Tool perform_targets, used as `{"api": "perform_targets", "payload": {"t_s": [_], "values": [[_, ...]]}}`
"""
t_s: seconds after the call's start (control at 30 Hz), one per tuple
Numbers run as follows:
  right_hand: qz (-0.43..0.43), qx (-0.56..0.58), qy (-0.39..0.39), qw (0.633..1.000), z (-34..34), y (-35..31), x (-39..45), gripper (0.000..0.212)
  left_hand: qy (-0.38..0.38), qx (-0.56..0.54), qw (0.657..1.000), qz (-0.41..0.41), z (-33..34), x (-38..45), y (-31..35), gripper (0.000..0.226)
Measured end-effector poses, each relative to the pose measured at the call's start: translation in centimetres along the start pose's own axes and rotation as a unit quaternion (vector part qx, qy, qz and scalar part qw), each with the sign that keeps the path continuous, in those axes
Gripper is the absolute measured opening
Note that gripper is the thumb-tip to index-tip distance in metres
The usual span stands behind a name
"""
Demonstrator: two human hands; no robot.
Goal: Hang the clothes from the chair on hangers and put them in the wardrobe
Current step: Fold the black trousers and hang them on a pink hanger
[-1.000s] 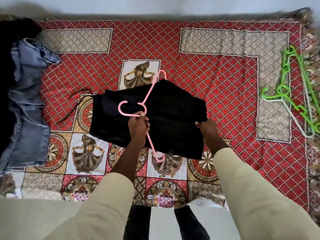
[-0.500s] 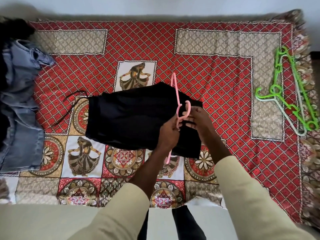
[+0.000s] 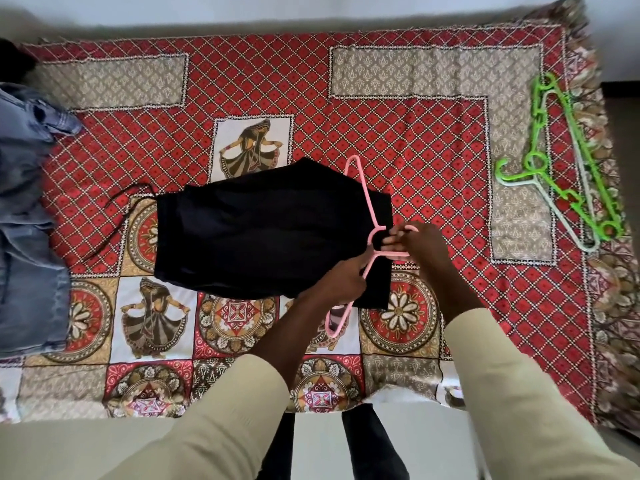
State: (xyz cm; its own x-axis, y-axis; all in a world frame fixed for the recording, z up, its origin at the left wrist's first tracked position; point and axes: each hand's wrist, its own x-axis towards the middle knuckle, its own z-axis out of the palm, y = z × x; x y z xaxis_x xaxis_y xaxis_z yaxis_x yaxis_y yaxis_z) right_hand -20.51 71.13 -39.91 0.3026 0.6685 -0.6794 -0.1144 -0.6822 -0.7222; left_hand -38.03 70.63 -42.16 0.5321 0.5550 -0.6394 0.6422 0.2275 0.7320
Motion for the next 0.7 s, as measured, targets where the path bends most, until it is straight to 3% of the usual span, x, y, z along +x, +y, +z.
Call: {"api": "perform_targets", "payload": {"t_s": [0.1,0.2,0.33,0.4,0.47,0.53,0.6,0.7], "values": [[-0.034,0.016,0.051,0.998,-4.4,1.3,0.6,0.031,0.06,-0.122,0.991,-0.015,0.7,0.1,0.1,0.059],[-0.039,0.043,0.08,0.995,-7.7,2.5,1.0,0.033,0.164,-0.102,0.979,-0.071,0.8,0.5,0.2,0.044],[-0.031,-0.003,0.157,0.987,-8.3,5.3,1.0,0.027,0.214,0.018,0.972,-0.099,2.3,1.6,1.5,0.035],[-0.028,0.002,0.171,0.985,-7.9,6.5,0.7,0.019,0.23,0.1,0.964,-0.092,3.5,2.4,2.9,0.043],[-0.024,0.055,0.146,0.987,-7.2,6.6,0.6,0.011,0.241,0.187,0.948,-0.094,4.5,3.5,3.9,0.063],[0.007,0.181,0.085,0.98,-6.1,6.0,0.2,0.007,0.238,0.254,0.93,-0.12,5.7,5.2,4.1,0.083],[0.018,0.248,0.051,0.967,-5.2,5.5,-0.1,0.006,0.229,0.315,0.909,-0.15,6.3,6.6,3.6,0.082],[0.046,0.195,0.06,0.978,-4.8,5.3,-0.3,0.005,0.238,0.344,0.897,-0.143,5.9,7.7,3.0,0.068]]}}
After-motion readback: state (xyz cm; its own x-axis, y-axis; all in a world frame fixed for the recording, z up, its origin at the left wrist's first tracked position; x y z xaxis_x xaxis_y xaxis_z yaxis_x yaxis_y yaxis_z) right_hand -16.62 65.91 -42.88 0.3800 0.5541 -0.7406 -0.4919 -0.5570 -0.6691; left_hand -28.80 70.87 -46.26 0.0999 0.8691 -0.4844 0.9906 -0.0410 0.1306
